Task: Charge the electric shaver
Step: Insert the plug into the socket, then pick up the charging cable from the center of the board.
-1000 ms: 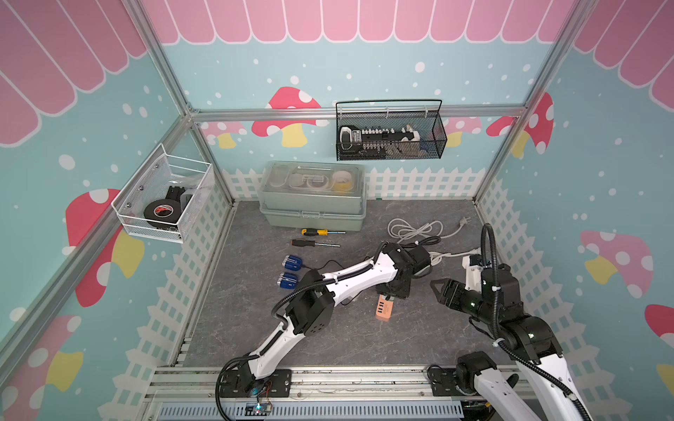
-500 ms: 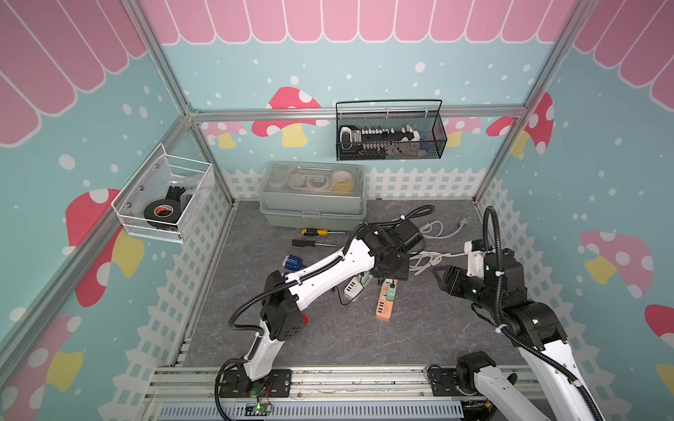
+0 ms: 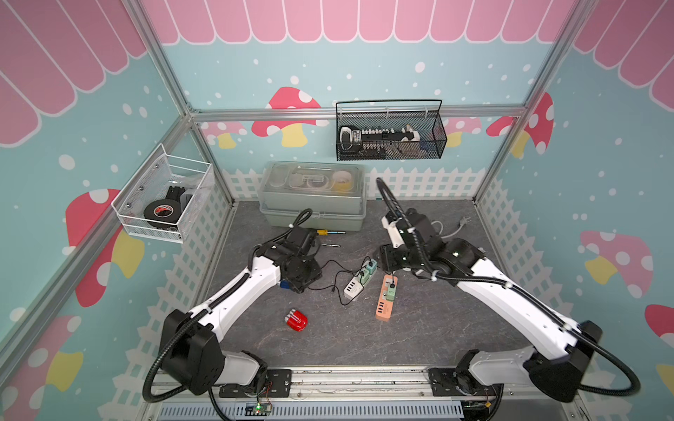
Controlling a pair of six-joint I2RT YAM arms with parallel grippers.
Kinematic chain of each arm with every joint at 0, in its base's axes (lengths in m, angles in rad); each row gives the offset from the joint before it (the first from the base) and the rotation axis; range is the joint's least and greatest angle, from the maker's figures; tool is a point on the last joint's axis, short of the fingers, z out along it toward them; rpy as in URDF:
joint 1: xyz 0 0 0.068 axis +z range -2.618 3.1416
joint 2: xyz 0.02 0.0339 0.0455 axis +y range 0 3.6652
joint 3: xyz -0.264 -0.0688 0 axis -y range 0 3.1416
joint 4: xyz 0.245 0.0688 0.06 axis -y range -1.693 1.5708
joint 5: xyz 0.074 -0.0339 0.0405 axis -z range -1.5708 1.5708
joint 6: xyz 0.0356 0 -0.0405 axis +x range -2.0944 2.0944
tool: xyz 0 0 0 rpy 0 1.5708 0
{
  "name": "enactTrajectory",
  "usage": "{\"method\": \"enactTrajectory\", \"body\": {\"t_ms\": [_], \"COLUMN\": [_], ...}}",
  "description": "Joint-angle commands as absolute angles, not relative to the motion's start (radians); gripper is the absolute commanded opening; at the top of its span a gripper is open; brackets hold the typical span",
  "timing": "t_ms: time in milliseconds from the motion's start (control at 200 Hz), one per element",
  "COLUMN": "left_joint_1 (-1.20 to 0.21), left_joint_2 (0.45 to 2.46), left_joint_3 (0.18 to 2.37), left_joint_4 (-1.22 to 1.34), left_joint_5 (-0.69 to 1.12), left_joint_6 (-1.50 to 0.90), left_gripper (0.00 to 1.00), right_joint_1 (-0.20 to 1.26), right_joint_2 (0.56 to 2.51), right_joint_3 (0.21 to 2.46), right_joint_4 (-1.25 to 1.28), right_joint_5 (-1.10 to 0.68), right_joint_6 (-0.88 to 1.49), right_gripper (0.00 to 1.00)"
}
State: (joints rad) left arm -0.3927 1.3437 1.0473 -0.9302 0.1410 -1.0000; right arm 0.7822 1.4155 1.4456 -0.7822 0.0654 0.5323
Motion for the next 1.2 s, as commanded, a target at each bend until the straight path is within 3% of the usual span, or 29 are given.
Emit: {"method": "enactTrajectory", "body": {"t_ms": [0, 300, 530, 1196], "left_joint_1": [-0.311, -0.137, -0.104, -0.104], "left_joint_2": [1.247, 1.057, 0.958, 0.875], "left_joint_3": [0.968, 0.824, 0.81, 0.816], "left_joint_4": [-0.841, -0.952, -1.005, -1.061], "left_joint_5": [0.232, 0.266, 0.26, 0.284], "left_joint_6": [-1.057, -1.06, -1.089, -1.085], "left_gripper": [0.42, 0.42, 0.4, 0.36], "right_joint_1": [0.828, 0.866, 0.913, 0.88], "right_joint_2": [1.539, 1.953, 2.318, 2.497], "right_joint_3": [1.537, 1.798, 2.206, 2.271], "right_joint_4": [-0.826, -0.915, -1.292, -1.191], "right_joint_5": [0.094, -0.01, 0.017, 0.016], "right_joint_6": [0.543, 0.732, 0.877, 1.106], "right_gripper": [0.55, 0.45, 0.39, 0.33]}}
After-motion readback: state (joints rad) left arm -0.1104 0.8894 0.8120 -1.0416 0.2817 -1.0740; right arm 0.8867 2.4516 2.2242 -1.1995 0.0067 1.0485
